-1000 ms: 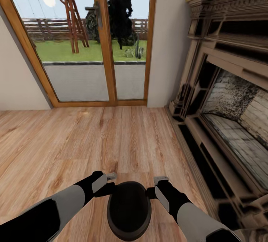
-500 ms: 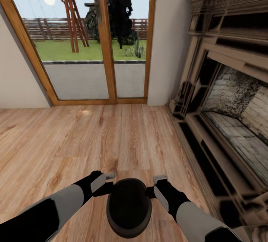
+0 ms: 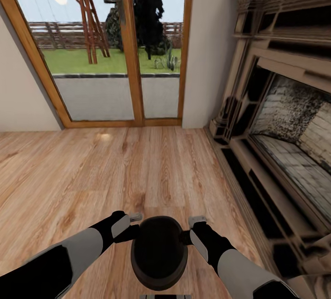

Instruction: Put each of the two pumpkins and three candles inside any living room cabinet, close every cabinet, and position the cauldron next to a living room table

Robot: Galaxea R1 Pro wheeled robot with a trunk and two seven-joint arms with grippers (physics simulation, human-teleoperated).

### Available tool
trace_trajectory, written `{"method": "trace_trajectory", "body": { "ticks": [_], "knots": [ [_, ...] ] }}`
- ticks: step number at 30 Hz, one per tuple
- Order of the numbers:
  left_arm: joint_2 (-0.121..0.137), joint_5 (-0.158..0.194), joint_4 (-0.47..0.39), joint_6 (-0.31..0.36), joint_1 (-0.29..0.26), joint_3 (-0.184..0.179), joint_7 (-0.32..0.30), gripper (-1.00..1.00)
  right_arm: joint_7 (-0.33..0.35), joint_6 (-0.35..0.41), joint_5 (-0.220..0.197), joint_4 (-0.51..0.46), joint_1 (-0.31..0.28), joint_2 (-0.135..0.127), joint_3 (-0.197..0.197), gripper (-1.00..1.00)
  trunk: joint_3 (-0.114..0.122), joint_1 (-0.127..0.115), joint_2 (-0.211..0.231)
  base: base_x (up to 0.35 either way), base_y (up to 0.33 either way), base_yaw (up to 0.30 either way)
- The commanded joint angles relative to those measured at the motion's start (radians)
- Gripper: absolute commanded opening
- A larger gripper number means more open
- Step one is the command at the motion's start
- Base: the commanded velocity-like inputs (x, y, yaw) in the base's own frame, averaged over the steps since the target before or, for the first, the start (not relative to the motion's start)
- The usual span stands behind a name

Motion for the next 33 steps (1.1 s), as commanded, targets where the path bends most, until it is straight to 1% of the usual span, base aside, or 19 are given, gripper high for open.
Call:
{"method": "trace_trajectory", "body": {
  "ticks": [1, 8, 21, 33],
  "knots": [
    [-0.001, 0.0, 0.0, 0.0, 0.0, 0.0, 0.0, 1.0, 0.001, 0.0, 0.0, 0.0, 0.0, 0.0, 0.0, 1.0, -0.003, 0.004, -0.007, 0.0, 0.0, 0.0],
    [-0.006, 0.0, 0.0, 0.0, 0.0, 0.0, 0.0, 1.0, 0.003, 0.0, 0.0, 0.0, 0.0, 0.0, 0.0, 1.0, -0.025, 0.031, -0.056, 0.0, 0.0, 0.0],
    [-0.004, 0.0, 0.0, 0.0, 0.001, -0.001, 0.0, 1.0, 0.004, -0.005, 0.003, -0.007, 0.0, -0.004, -0.001, 1.0, -0.075, 0.036, -0.059, 0.0, 0.0, 0.0],
    [0.003, 0.001, 0.0, -0.004, 0.001, 0.0, -0.01, 1.0, 0.004, -0.006, 0.003, -0.007, 0.0, -0.008, -0.001, 1.0, -0.075, 0.036, -0.059, 0.0, 0.0, 0.0]
  ]
}}
